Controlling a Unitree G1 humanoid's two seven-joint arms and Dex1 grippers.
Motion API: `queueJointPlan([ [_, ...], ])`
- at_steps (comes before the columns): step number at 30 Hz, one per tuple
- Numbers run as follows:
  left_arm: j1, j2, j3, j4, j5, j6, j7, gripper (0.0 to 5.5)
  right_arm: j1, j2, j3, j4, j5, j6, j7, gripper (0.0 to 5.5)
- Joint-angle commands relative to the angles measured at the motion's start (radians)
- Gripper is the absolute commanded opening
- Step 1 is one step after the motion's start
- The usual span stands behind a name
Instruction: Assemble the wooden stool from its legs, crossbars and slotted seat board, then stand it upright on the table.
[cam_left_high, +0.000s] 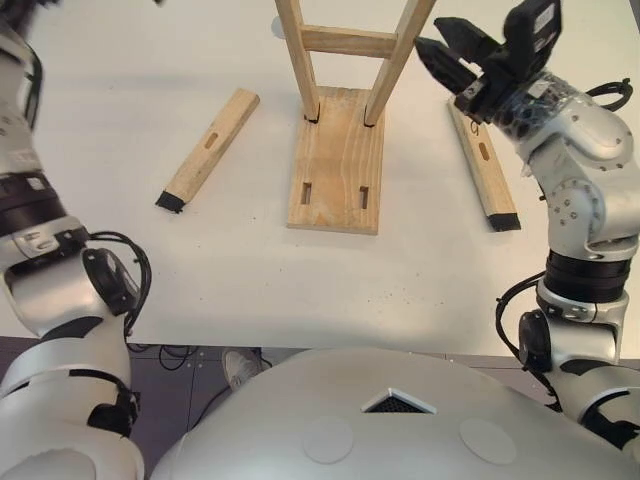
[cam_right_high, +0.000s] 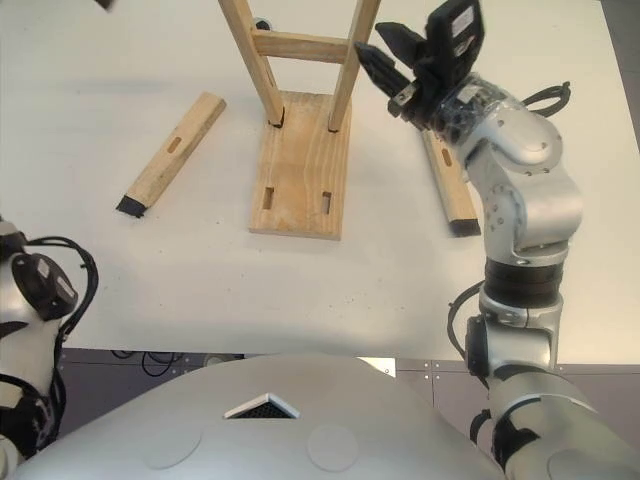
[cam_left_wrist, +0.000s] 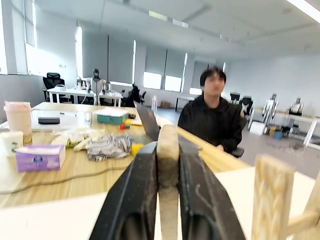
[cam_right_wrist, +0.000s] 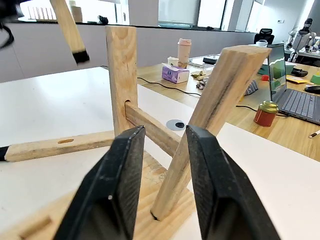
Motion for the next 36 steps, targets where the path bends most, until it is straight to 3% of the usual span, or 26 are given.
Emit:
queueJointPlan([
  [1,0.109,0.004,-0.001,0.000,0.019,-0.031,-0.064,0.36,-0.116,0.042,-0.166,0.028,0.295,0.142,-0.029,0.70],
  [5,0.224,0.050,0.016,-0.047,-0.009,0.033,-0.150,0.36,-0.164,0.050,-0.273,0.087,0.457,0.194,-0.113,0.04],
  [9,0.270,0.024,0.020,-0.043,-0.021,0.057,-0.164,0.36,-0.185,0.044,-0.295,0.146,0.478,0.175,-0.165,0.00],
  [16,0.285,-0.057,0.032,0.002,-0.027,-0.006,-0.160,0.36,-0.219,0.002,-0.243,0.208,0.442,0.169,-0.130,0.00],
  [26,0.223,-0.064,-0.008,0.210,0.063,-0.159,-0.209,0.36,-0.239,-0.018,-0.193,0.257,0.388,0.141,-0.072,0.00],
  [36,0.491,-0.201,-0.134,0.154,0.171,-0.377,-0.189,0.36,-0.202,-0.022,-0.175,0.254,0.344,0.118,-0.051,0.00],
])
